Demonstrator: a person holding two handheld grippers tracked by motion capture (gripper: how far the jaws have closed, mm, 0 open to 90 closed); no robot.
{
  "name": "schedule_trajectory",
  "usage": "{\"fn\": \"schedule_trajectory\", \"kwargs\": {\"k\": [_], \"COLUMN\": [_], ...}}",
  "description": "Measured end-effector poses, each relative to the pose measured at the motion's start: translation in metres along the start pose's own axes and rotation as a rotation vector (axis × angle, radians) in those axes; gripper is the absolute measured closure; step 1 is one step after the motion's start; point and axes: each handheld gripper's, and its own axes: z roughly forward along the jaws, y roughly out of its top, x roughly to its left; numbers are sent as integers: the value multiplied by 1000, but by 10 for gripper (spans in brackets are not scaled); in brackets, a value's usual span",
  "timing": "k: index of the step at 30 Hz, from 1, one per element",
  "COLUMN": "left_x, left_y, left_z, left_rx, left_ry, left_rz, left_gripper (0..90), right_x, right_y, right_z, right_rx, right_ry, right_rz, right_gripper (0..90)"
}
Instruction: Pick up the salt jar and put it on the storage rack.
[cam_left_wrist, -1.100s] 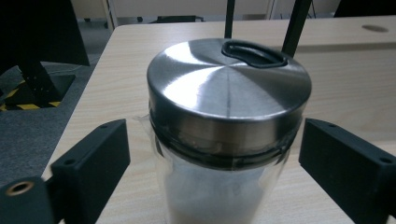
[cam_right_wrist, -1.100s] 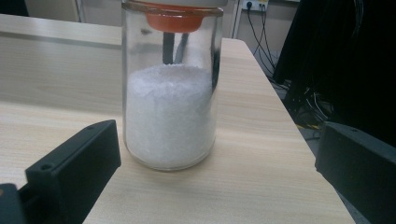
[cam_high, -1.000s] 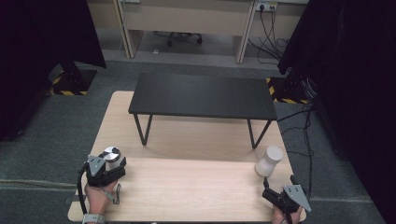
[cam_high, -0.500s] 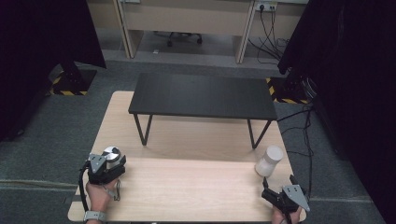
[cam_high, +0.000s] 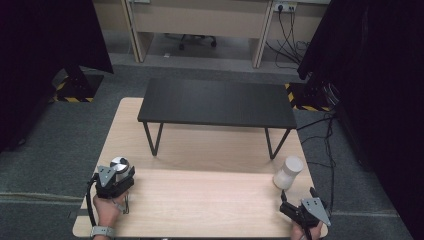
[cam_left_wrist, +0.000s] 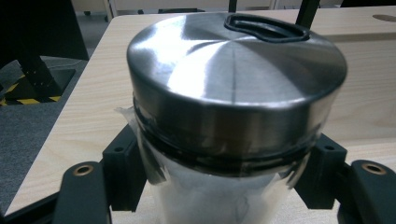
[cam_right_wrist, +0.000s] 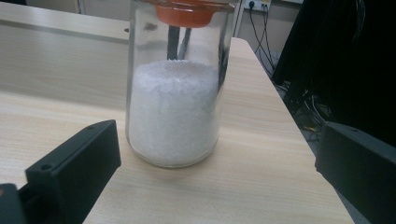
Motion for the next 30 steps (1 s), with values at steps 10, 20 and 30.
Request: {"fn": "schedule_trajectory", "kwargs": {"k": [10, 20, 30], "left_x": [-3, -2, -7], "left_y": [2, 4, 10], "left_z": [-1, -7, -12], "left_rx": [8, 19, 30], "left_ry": [13, 0, -1], "left_rz": [-2, -28, -13], "left_gripper": [306, 307, 308], "right_x": [1, 0, 0], "right_y": [1, 1, 0], "right_z": [0, 1, 0], "right_rx": [4, 6, 3], "right_ry": [0, 1, 4], "right_rz": [-7, -9, -5], "right_gripper": [2, 2, 2]}}
